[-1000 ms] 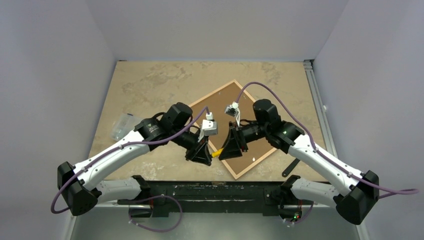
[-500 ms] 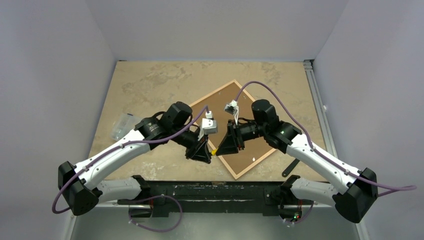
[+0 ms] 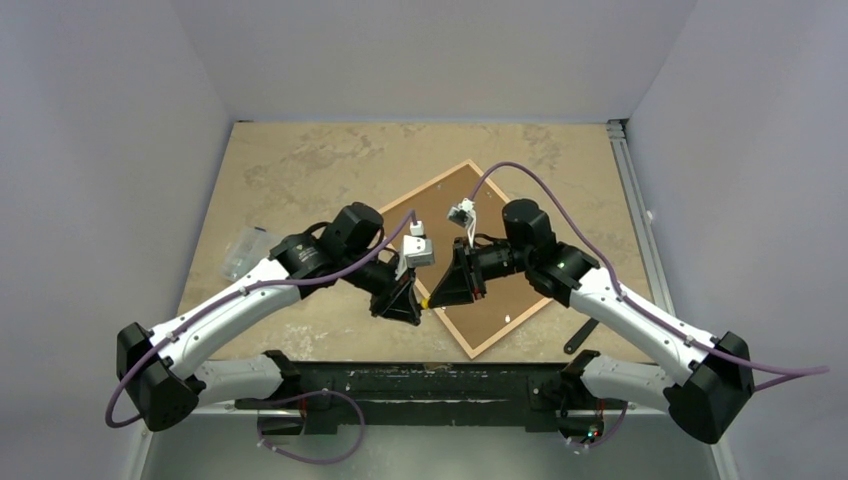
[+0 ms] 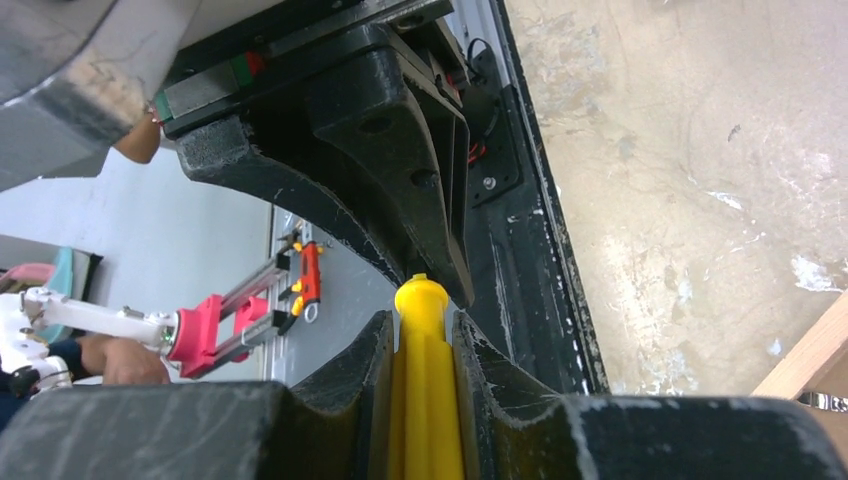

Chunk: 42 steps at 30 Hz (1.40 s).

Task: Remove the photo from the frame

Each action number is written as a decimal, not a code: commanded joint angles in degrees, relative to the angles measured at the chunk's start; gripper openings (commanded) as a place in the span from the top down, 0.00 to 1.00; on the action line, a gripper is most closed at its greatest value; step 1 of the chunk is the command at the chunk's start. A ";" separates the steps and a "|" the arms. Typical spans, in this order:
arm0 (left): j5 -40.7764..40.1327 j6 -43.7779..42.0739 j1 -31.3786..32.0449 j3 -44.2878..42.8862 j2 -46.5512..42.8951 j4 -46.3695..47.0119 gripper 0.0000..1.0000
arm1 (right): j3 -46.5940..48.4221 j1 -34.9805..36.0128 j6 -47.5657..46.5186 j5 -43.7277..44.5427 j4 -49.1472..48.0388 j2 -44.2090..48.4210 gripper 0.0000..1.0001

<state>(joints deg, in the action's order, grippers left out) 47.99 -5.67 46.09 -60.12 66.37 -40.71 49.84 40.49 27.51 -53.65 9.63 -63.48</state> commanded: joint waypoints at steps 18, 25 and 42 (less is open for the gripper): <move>-23.50 52.25 -30.30 7.59 4.49 17.08 0.34 | -11.09 0.78 7.73 56.70 -5.69 1.48 1.00; -27.95 60.64 -31.85 7.63 12.91 18.45 0.29 | -9.98 4.42 7.84 65.05 -7.98 -2.76 1.00; -28.04 60.15 -31.85 5.97 29.13 28.38 0.36 | -7.35 9.42 5.94 66.84 -16.42 -13.62 1.00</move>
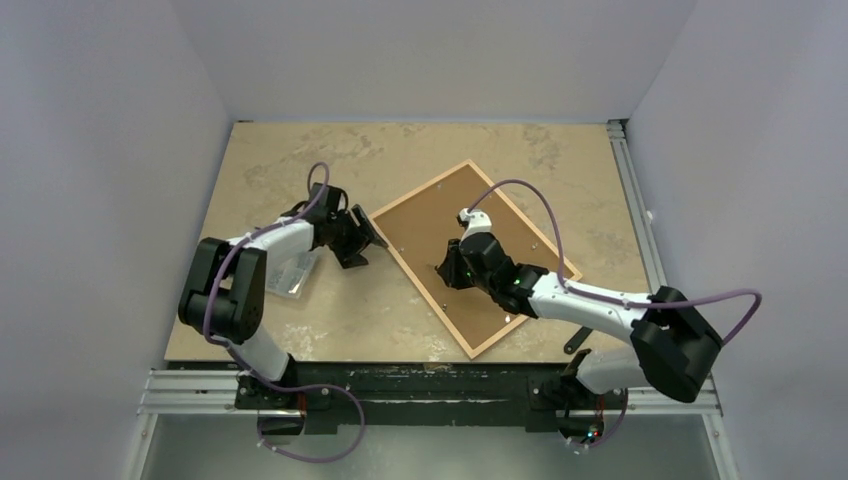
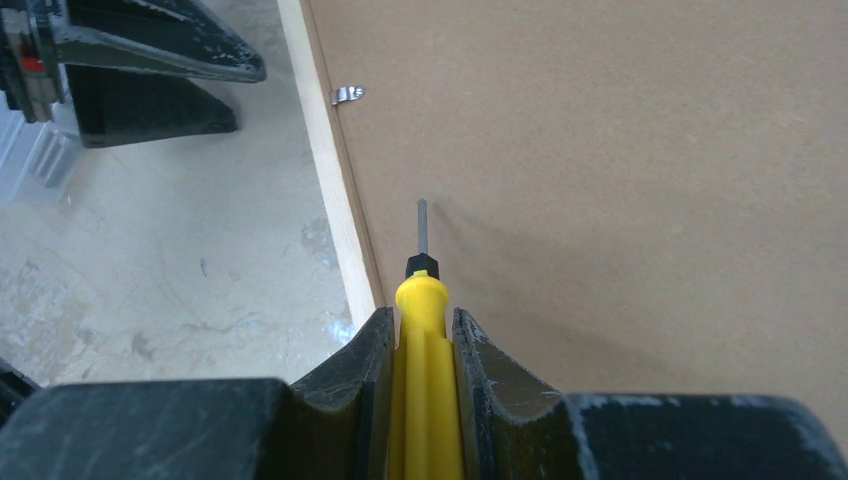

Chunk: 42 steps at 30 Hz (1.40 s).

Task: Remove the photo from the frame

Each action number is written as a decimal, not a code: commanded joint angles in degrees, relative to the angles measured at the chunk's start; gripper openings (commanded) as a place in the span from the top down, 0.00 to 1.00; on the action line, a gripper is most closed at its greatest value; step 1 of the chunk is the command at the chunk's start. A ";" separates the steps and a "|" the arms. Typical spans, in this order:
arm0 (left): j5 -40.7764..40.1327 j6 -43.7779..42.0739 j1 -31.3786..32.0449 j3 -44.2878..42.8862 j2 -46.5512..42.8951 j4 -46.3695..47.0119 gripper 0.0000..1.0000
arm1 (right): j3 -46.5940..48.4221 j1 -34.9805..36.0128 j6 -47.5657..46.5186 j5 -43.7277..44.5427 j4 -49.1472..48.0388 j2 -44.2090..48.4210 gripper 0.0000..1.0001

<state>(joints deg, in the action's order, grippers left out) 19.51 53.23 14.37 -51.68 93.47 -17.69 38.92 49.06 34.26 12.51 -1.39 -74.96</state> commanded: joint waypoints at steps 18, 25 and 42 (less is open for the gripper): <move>-4.17 1.80 0.13 -6.12 9.59 0.09 0.53 | 10.92 1.63 -1.50 -2.68 -13.27 -16.17 1.00; -4.59 1.29 0.22 -6.03 9.81 -0.49 0.61 | 11.30 1.77 -1.21 -1.13 -14.53 -18.47 1.00; -4.59 -1.41 0.50 -4.57 5.09 -1.66 0.63 | 21.29 1.84 -8.40 7.23 -13.17 -24.53 1.00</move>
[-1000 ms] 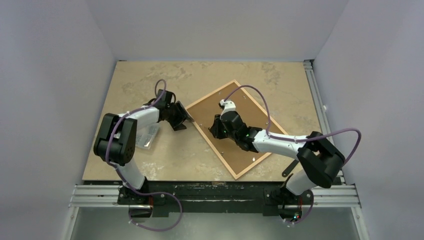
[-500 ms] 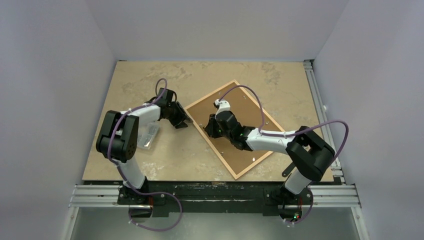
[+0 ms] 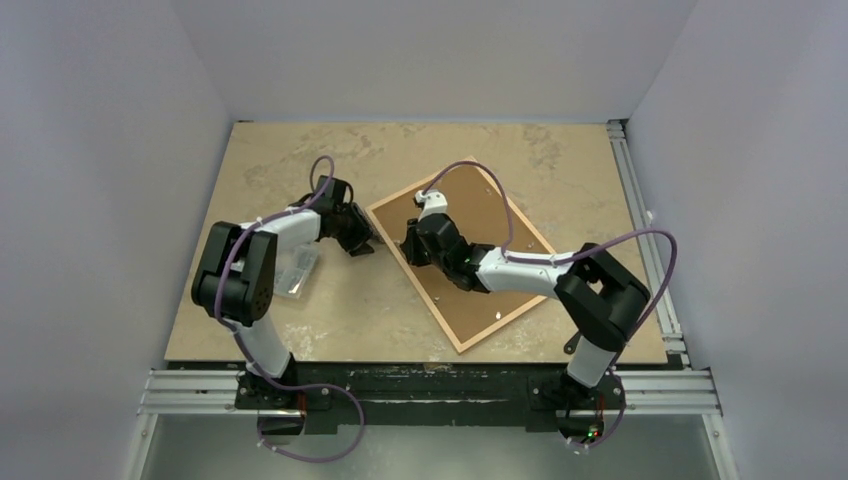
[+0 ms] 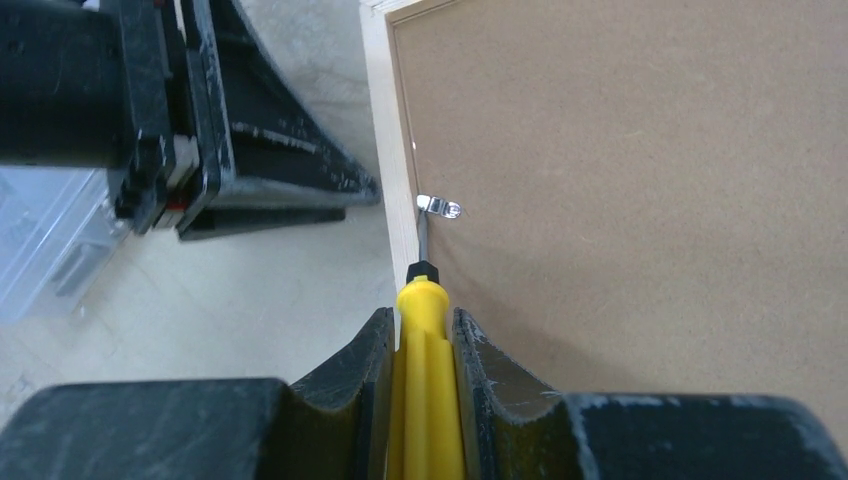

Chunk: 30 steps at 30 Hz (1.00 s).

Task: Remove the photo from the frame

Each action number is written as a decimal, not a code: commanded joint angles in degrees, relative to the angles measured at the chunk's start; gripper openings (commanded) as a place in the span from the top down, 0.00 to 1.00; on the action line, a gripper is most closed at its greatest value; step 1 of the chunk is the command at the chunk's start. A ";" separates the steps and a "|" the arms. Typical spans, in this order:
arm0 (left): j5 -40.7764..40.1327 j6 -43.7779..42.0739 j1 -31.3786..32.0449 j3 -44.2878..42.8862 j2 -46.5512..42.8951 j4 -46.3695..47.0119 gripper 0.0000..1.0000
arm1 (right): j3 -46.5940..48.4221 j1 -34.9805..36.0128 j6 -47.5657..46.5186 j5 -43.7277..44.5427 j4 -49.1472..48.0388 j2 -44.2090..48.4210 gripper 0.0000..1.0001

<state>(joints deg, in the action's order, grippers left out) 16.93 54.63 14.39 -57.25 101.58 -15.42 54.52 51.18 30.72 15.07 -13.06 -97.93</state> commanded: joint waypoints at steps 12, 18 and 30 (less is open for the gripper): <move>2.07 -7.34 0.99 9.43 -17.23 -3.20 0.44 | 19.43 -0.73 -10.99 5.74 10.20 -3.97 1.00; 12.17 -5.33 2.46 12.28 -17.34 8.52 0.38 | 12.40 -0.73 -6.48 1.47 12.97 1.58 1.00; 4.64 3.49 4.81 17.04 -12.22 18.84 0.56 | 1.95 -1.08 -5.14 -4.22 3.55 2.86 1.00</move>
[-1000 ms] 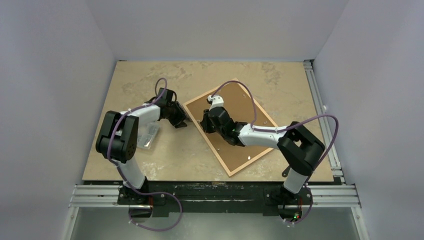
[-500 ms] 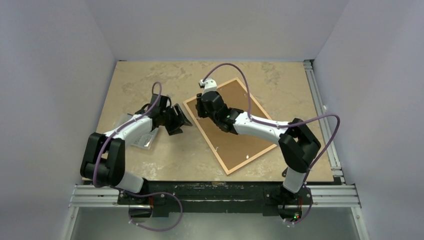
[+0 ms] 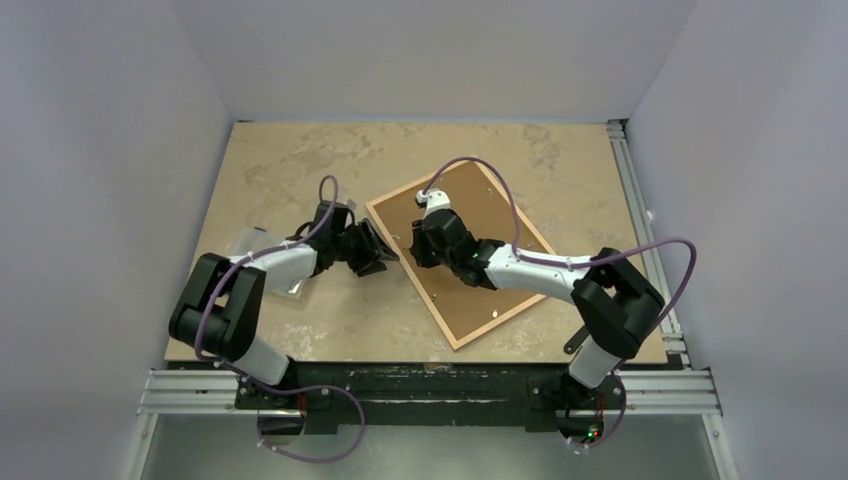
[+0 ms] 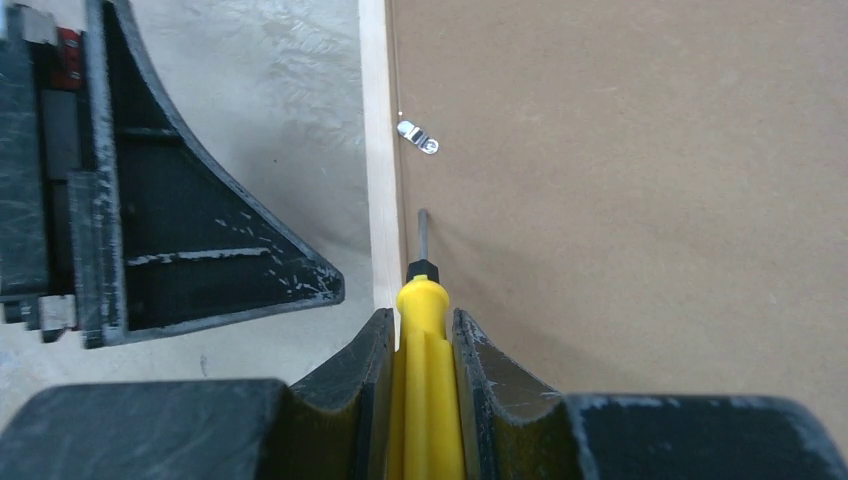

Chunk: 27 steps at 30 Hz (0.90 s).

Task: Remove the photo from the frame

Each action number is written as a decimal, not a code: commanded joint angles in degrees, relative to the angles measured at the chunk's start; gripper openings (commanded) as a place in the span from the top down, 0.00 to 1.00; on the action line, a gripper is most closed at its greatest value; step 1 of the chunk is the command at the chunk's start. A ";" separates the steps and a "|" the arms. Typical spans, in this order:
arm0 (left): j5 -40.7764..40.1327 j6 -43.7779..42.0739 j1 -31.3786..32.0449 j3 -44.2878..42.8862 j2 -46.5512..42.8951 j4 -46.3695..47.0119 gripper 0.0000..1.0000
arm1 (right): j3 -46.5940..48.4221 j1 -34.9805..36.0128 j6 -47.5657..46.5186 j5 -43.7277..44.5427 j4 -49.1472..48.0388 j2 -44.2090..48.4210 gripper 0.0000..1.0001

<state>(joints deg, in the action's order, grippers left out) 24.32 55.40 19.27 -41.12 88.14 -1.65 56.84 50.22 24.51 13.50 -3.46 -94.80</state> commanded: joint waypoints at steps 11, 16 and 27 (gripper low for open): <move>-9.25 -1.65 -0.29 3.16 -7.24 -4.39 0.57 | 0.33 -0.12 -0.63 6.38 -9.12 -2.72 1.00; -8.82 -1.90 -0.28 5.10 -11.20 -5.71 0.56 | 3.70 -0.38 -2.36 7.79 -9.02 -5.63 1.00; -5.61 -4.40 -0.51 1.17 -8.41 -5.36 0.55 | 2.41 1.70 0.54 8.25 -3.66 -1.19 1.00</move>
<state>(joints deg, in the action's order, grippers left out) 16.51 53.30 19.20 -35.81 75.72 -9.34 59.48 50.50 23.99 18.76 -9.72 -100.55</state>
